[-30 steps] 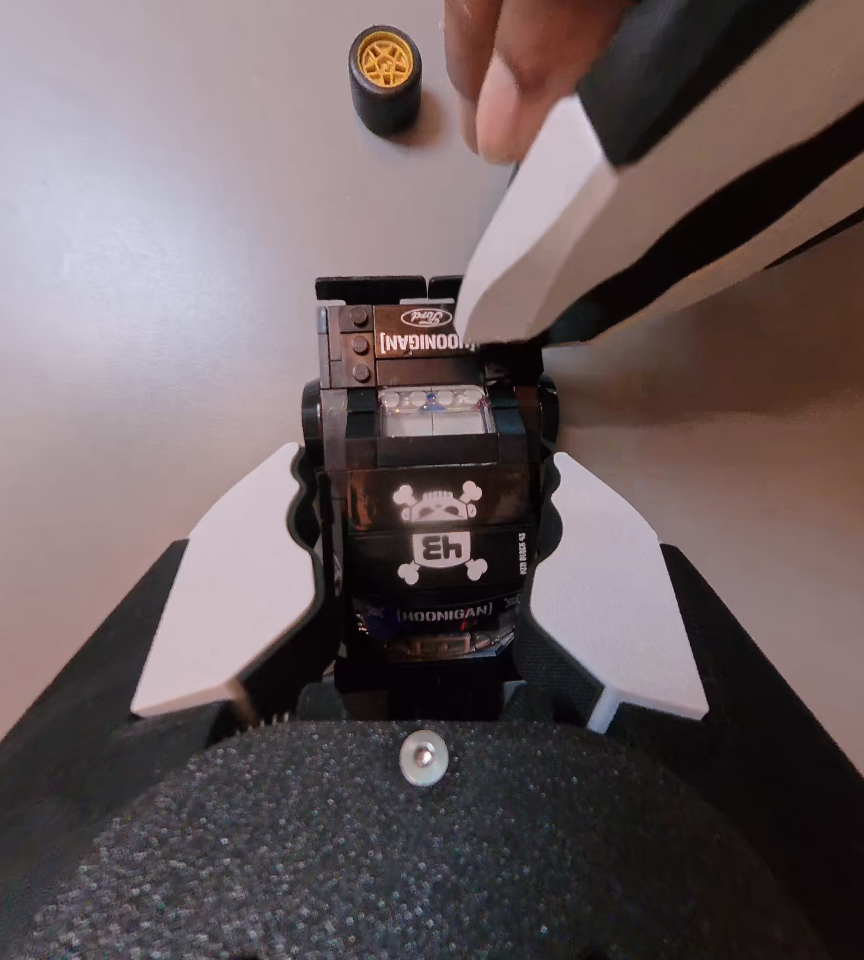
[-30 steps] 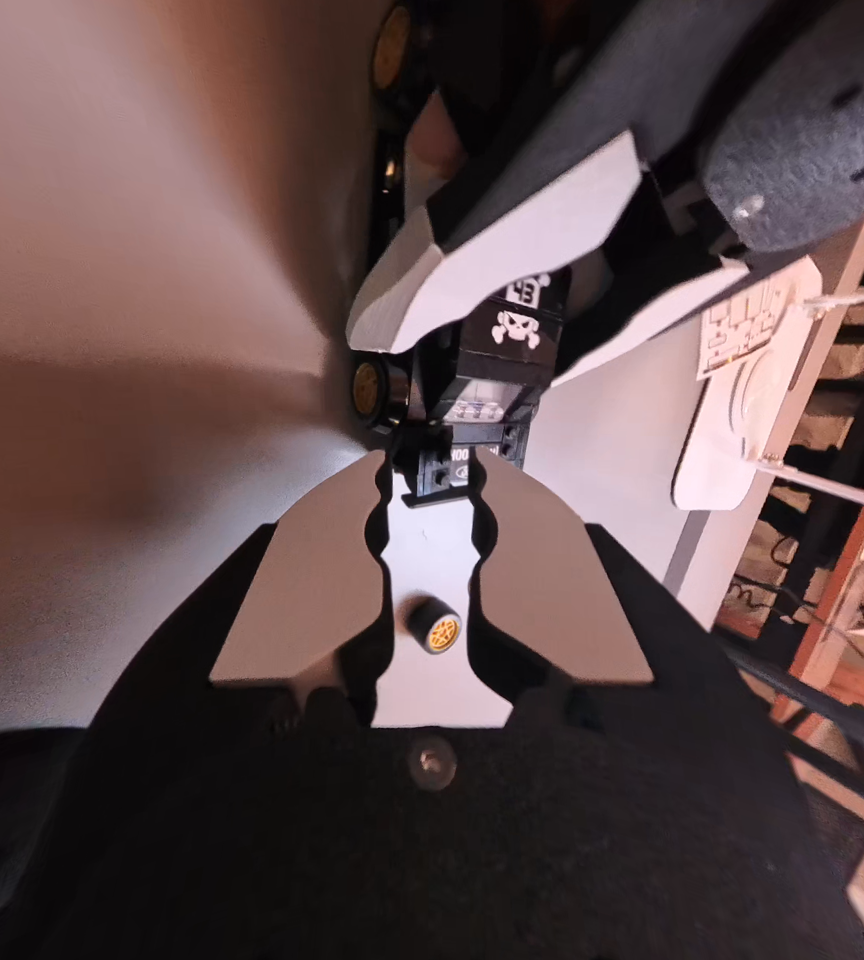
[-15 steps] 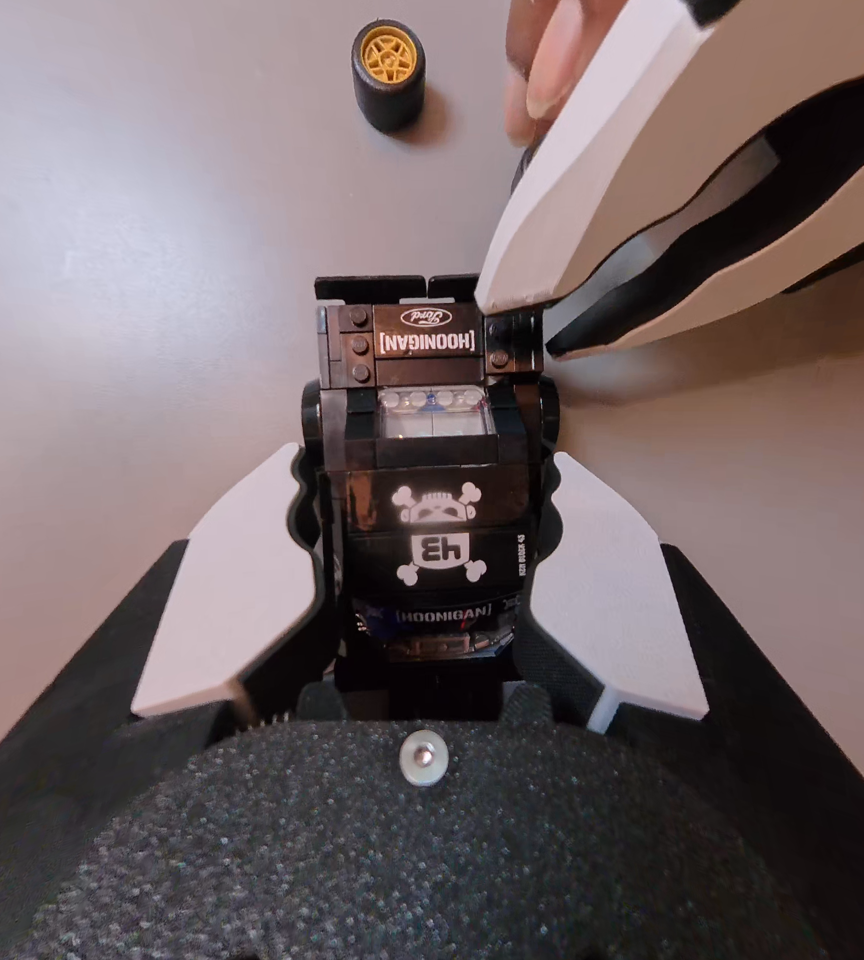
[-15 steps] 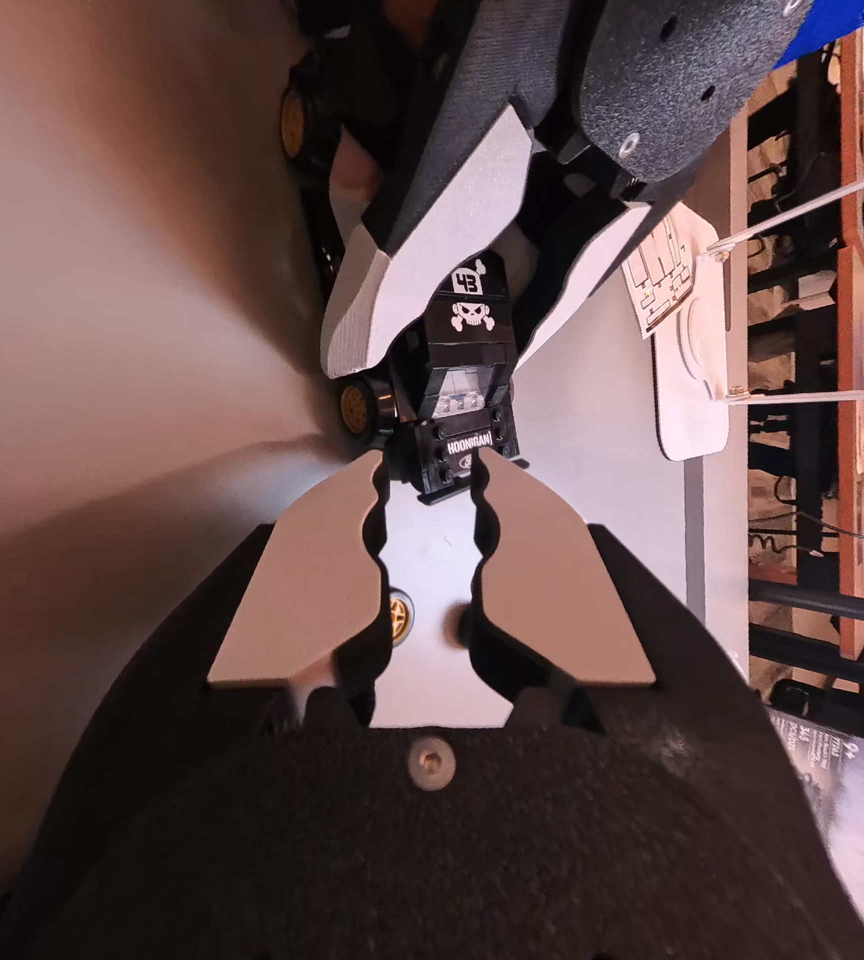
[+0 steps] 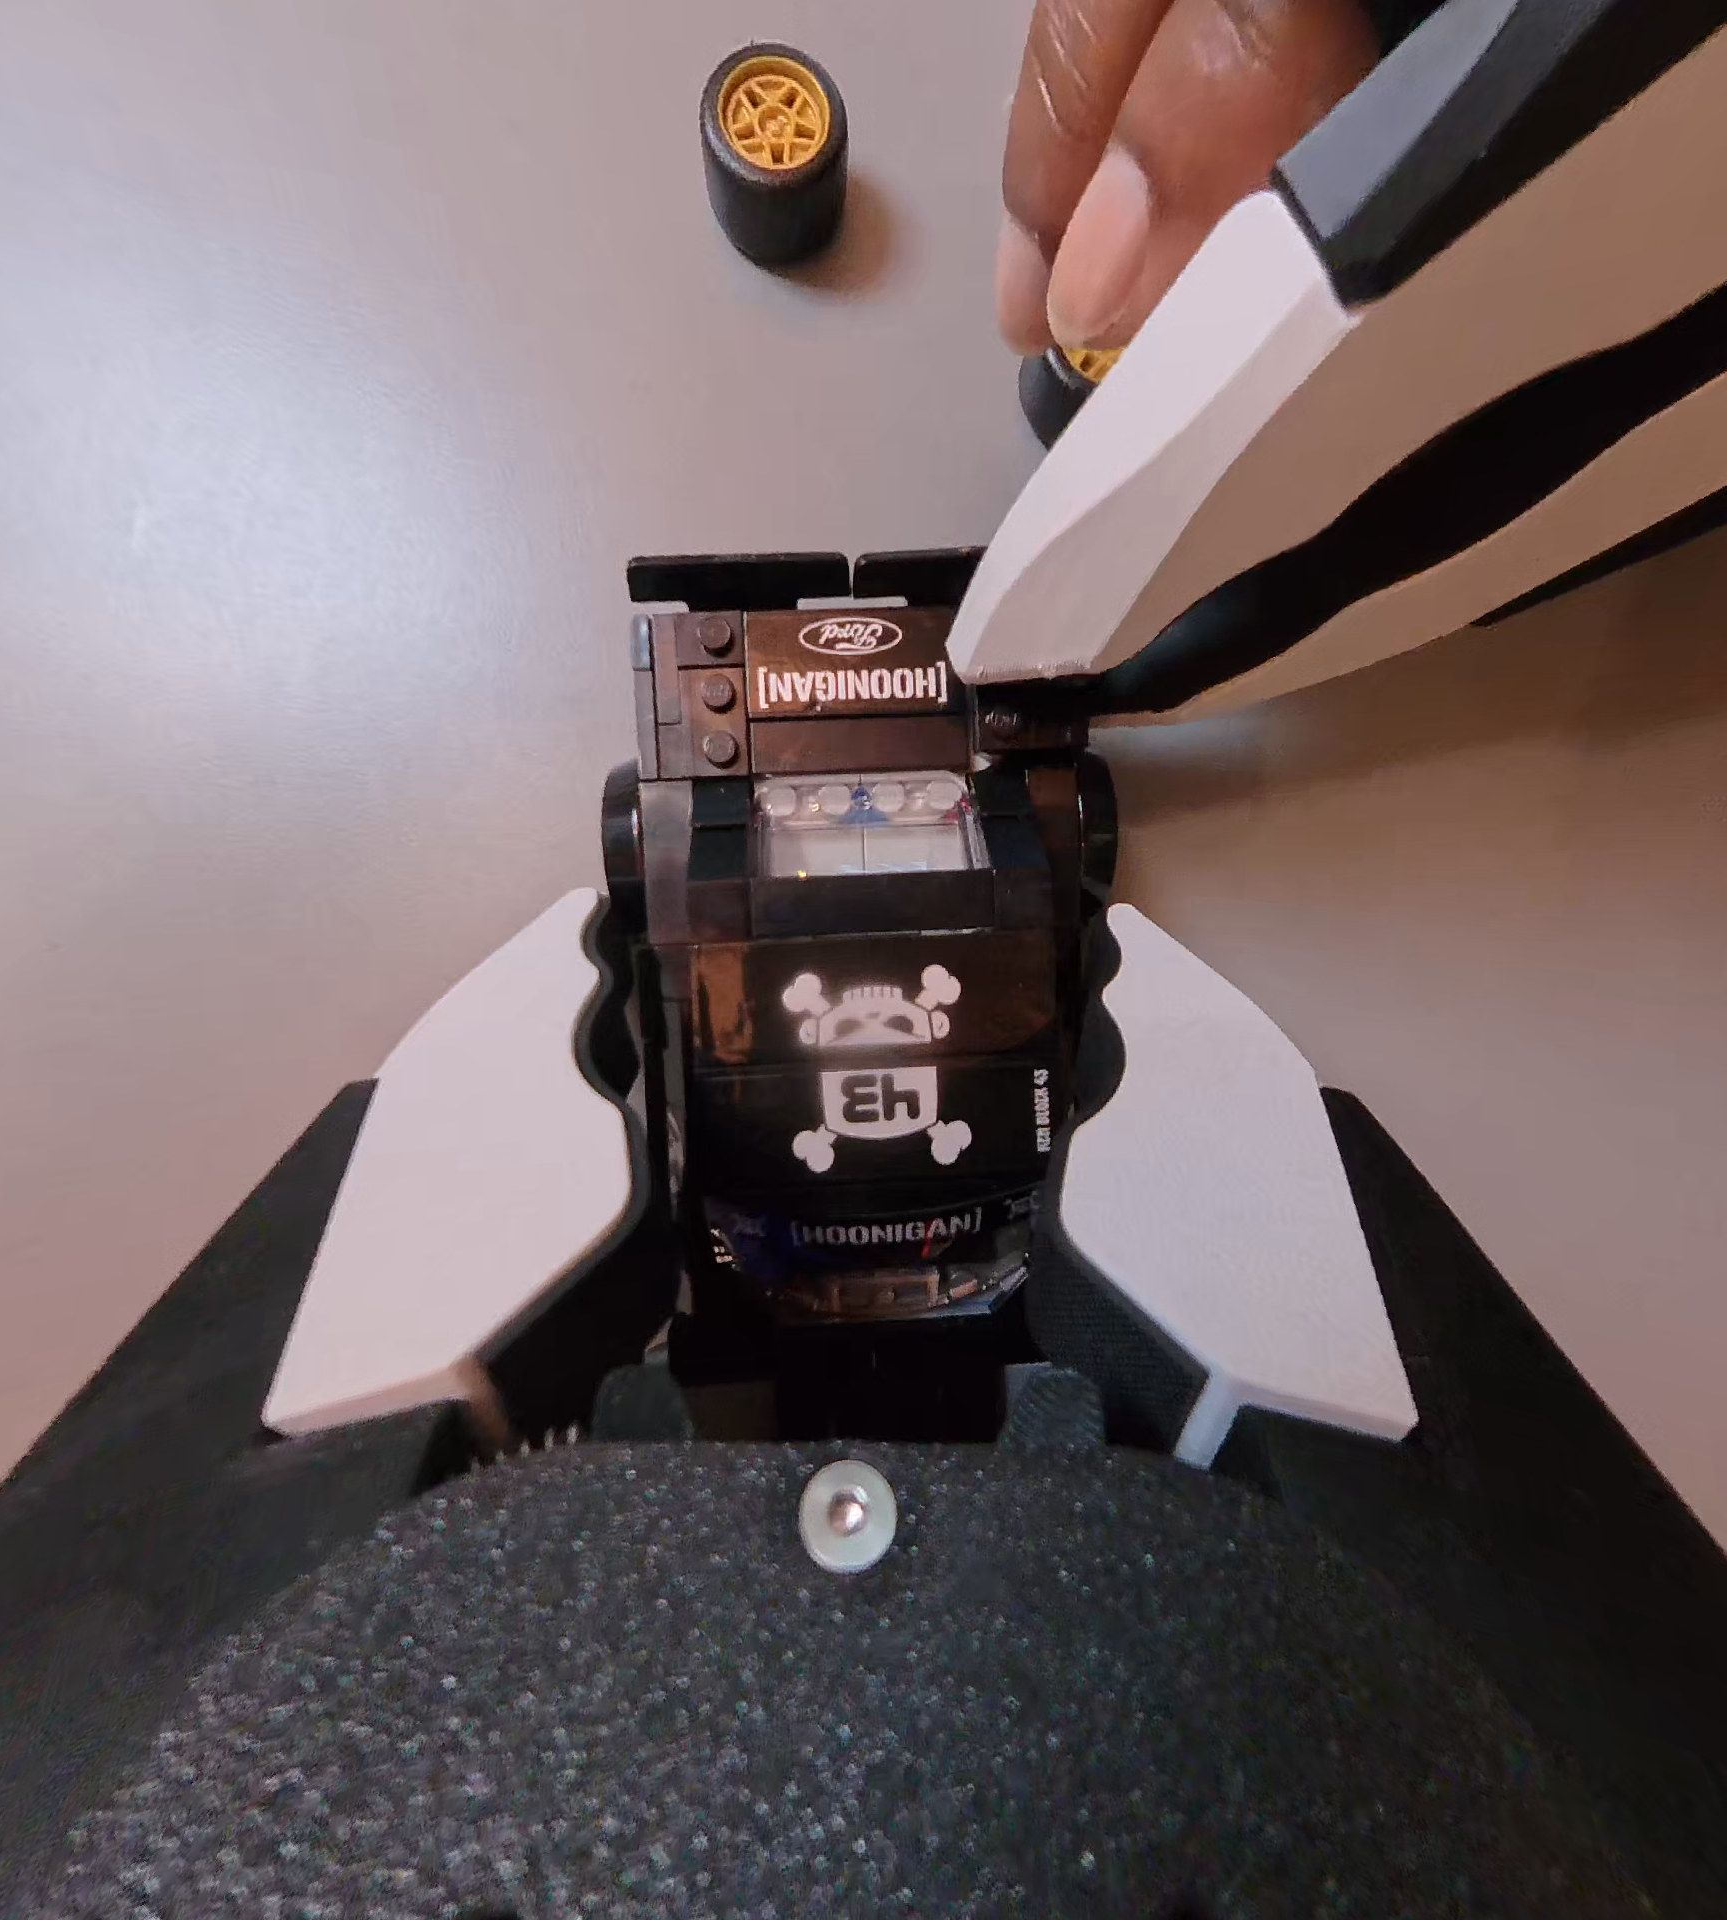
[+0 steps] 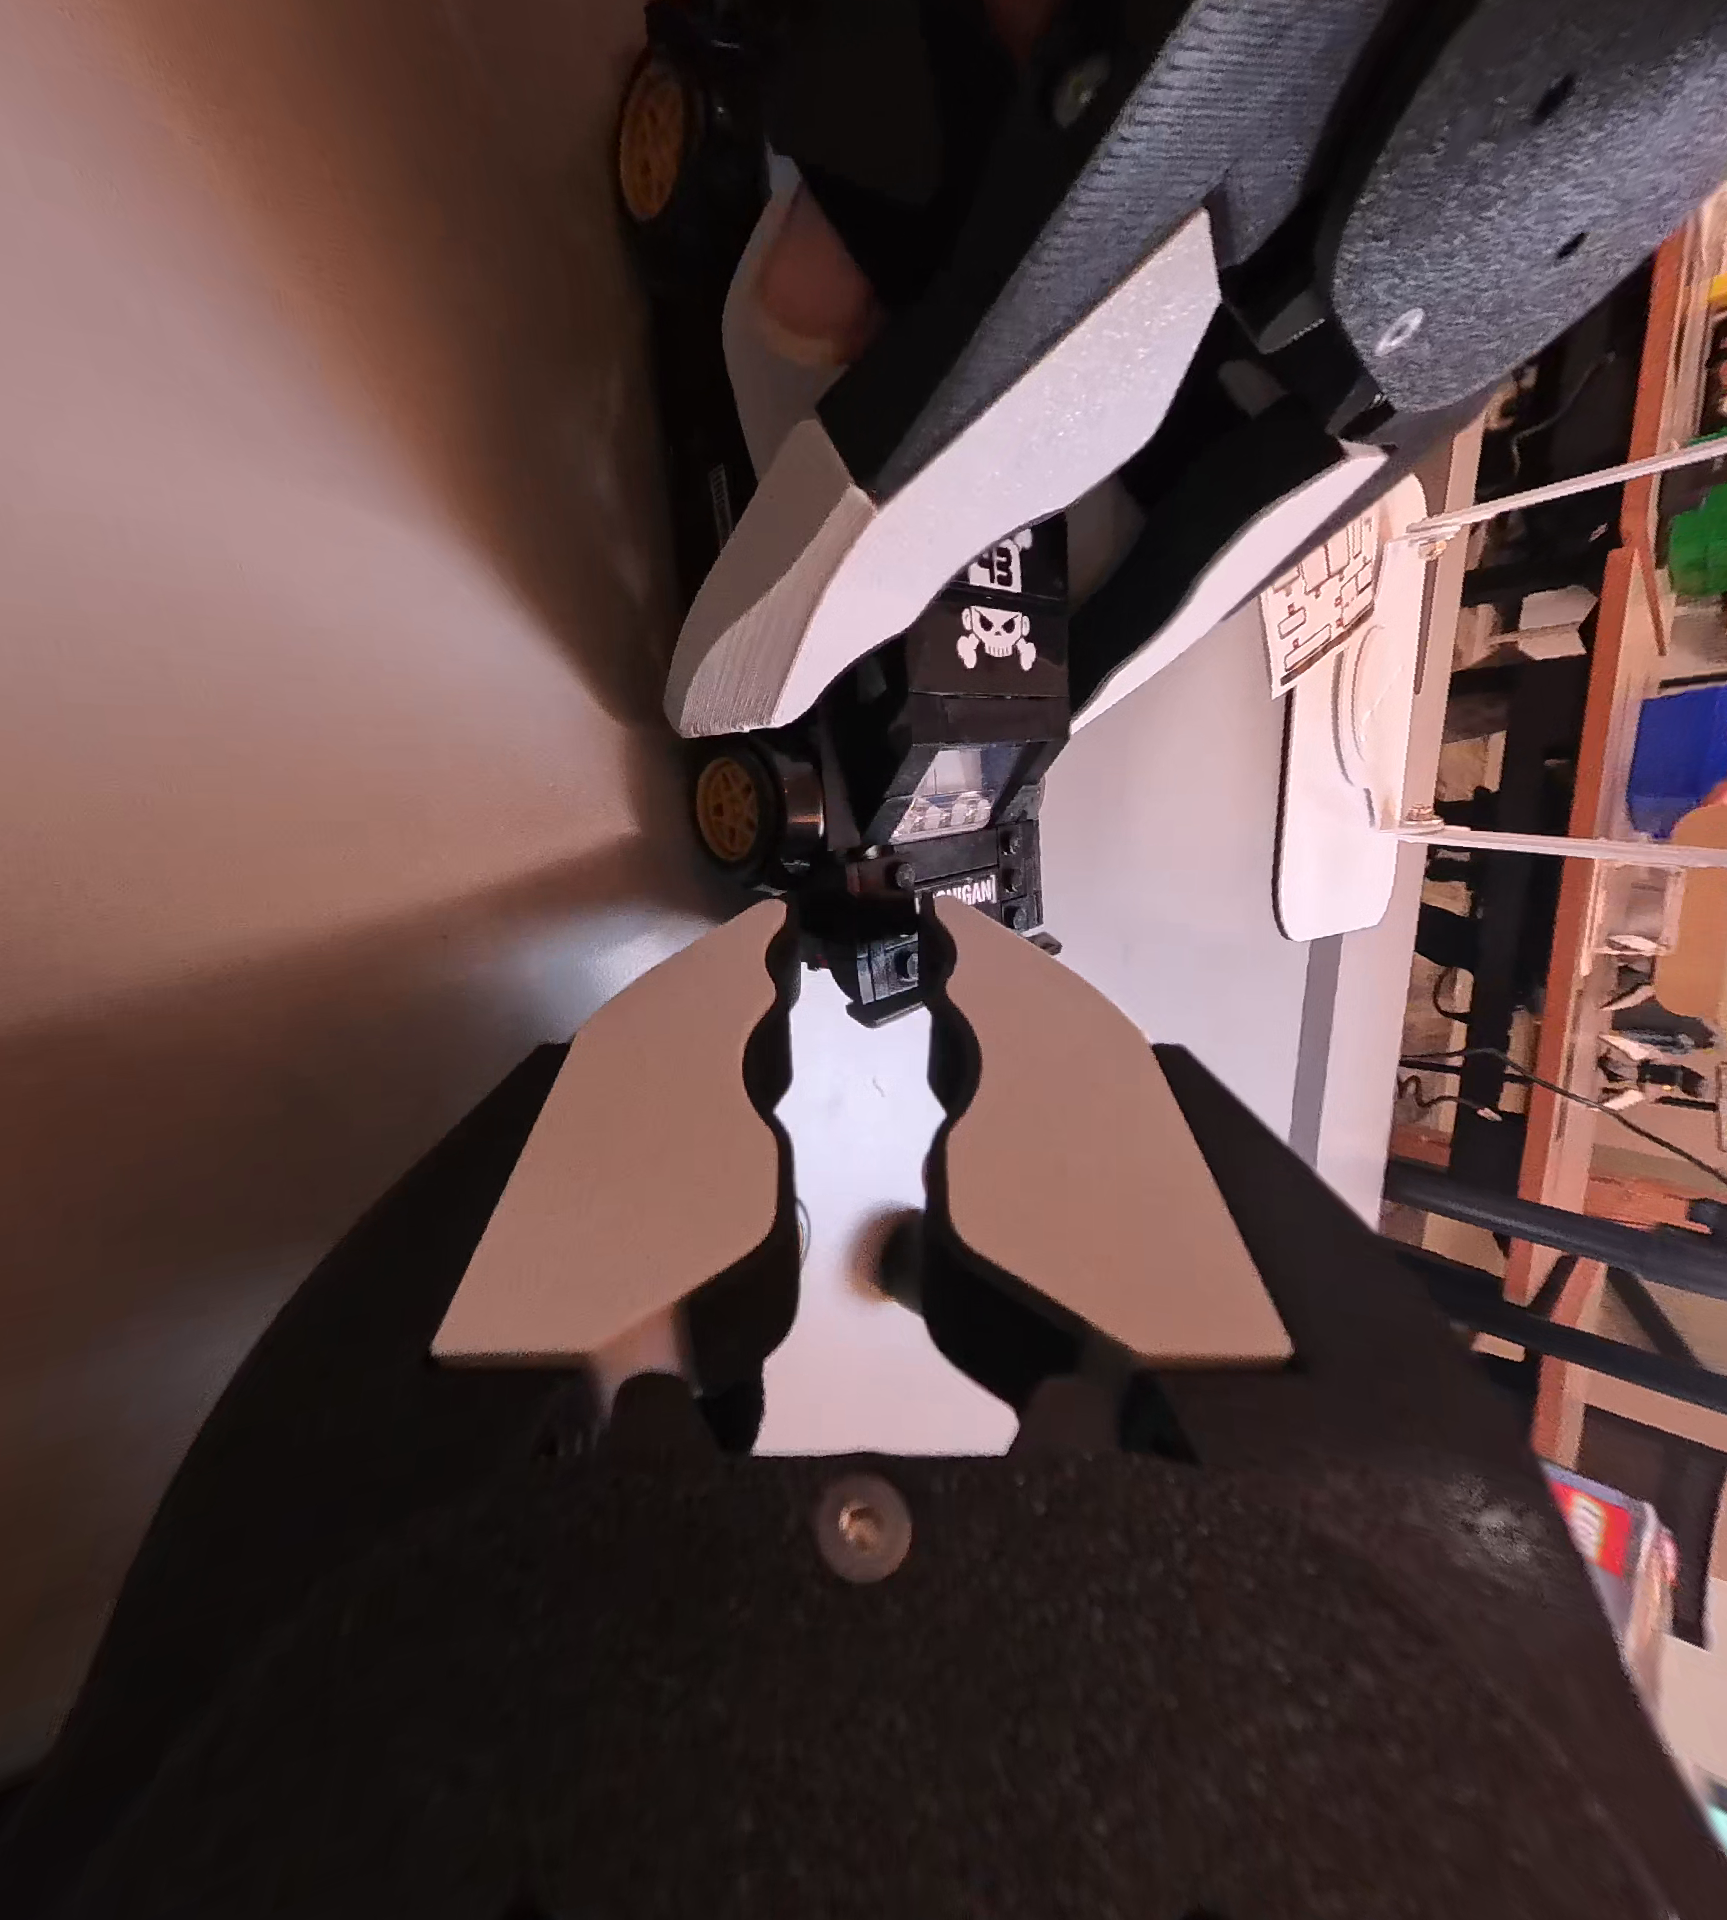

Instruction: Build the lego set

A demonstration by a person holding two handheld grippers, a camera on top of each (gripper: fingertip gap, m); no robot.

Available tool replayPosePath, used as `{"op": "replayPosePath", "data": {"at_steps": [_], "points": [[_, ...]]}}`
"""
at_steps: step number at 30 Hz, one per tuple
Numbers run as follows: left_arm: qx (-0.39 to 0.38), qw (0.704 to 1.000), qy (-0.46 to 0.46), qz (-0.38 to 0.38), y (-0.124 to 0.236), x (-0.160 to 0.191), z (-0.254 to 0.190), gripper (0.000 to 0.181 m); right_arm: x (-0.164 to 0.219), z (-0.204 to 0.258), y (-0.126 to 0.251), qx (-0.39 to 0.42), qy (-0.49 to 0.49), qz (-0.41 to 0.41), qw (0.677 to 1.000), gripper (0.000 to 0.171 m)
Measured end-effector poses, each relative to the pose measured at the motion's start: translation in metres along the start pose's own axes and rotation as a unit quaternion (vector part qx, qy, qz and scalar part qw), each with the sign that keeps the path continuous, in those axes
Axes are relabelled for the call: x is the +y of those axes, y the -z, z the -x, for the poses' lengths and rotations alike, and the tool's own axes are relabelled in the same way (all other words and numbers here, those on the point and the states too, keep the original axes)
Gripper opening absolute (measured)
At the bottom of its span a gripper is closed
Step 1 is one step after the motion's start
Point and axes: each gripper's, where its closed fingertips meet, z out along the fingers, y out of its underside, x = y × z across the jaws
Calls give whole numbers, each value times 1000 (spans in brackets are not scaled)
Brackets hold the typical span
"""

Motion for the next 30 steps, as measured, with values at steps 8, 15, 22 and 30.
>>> {"op": "replayPosePath", "data": {"at_steps": [8,15,22,30], "points": [[-1,1000,-4,3,1,1,0,84,0,1,-1,3,21,12,1000,22],[-3,1000,-2,5,1,2,0,84,0,1,-3,8,23,19,1000,22],[-2,1000,-3,3,1,2,0,84,0,2,-3,16,18,12,1000,22],[-3,1000,-3,3,1,2,1,84,0,2,-3,24,25,20,999,23]]}}
